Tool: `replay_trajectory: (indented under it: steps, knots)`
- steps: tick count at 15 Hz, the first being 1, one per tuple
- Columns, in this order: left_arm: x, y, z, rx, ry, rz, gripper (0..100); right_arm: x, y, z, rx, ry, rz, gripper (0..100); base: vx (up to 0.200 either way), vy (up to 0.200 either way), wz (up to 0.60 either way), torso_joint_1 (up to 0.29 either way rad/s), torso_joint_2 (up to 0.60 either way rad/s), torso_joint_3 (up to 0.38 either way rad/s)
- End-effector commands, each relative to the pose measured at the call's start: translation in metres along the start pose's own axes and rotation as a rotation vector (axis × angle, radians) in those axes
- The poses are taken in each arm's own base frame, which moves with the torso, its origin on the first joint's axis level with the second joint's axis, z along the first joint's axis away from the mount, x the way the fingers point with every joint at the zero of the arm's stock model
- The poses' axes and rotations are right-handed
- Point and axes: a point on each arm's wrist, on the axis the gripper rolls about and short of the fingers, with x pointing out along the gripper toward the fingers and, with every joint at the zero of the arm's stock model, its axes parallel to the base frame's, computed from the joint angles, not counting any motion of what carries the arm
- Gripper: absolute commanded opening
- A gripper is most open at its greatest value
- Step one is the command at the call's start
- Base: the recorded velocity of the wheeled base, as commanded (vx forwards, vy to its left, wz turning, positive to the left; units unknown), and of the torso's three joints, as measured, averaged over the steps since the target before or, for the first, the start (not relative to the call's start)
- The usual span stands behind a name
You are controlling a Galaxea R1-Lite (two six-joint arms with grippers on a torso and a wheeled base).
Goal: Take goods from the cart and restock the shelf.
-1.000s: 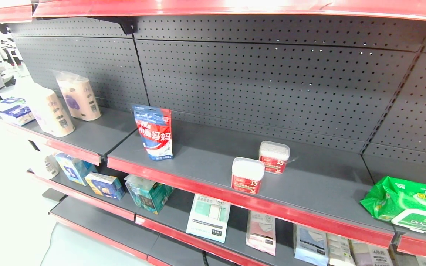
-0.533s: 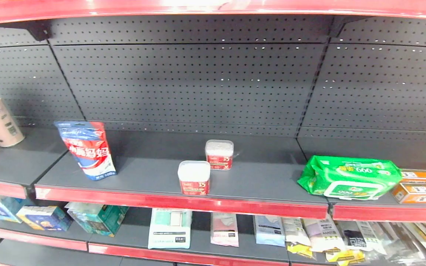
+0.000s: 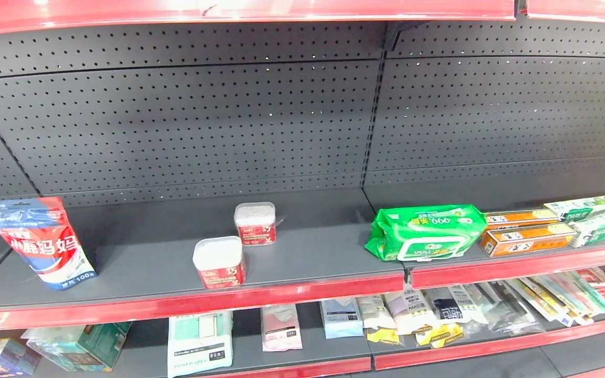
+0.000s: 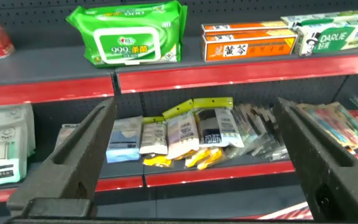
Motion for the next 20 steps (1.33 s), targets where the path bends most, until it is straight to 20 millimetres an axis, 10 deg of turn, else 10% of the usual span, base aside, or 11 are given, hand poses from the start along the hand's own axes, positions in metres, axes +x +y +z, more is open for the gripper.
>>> replay_trajectory:
  steps: [1,3,4,6,10,20]
  knots:
    - [0.001,0.0,0.0,0.003,0.013,-0.03,100,0.0,0.0,0.0,0.0,0.003,0.0,100,0.0,0.0,0.0,0.0,0.0,0.0]
    - [-0.004,0.001,0.027,-0.008,-0.047,-0.03,100,0.0,0.0,0.0,0.0,0.003,0.0,100,0.0,0.0,0.0,0.0,0.0,0.0]
    - [0.01,0.001,0.101,-0.17,-0.03,-0.035,100,0.0,0.0,0.0,0.0,0.003,0.0,100,0.0,0.0,0.0,0.0,0.0,0.0]
    - [0.049,0.002,0.165,-0.242,0.001,0.021,100,0.0,0.0,0.0,0.0,0.003,0.0,100,0.0,0.0,0.0,0.0,0.0,0.0]
    - [0.115,0.017,0.131,-0.082,0.342,0.339,100,0.0,0.0,0.0,0.0,0.003,0.0,100,0.0,0.0,0.0,0.0,0.0,0.0]
    - [0.187,0.019,0.083,-0.038,0.706,0.315,100,0.0,0.0,0.0,0.0,0.003,0.0,100,0.0,0.0,0.0,0.0,0.0,0.0]
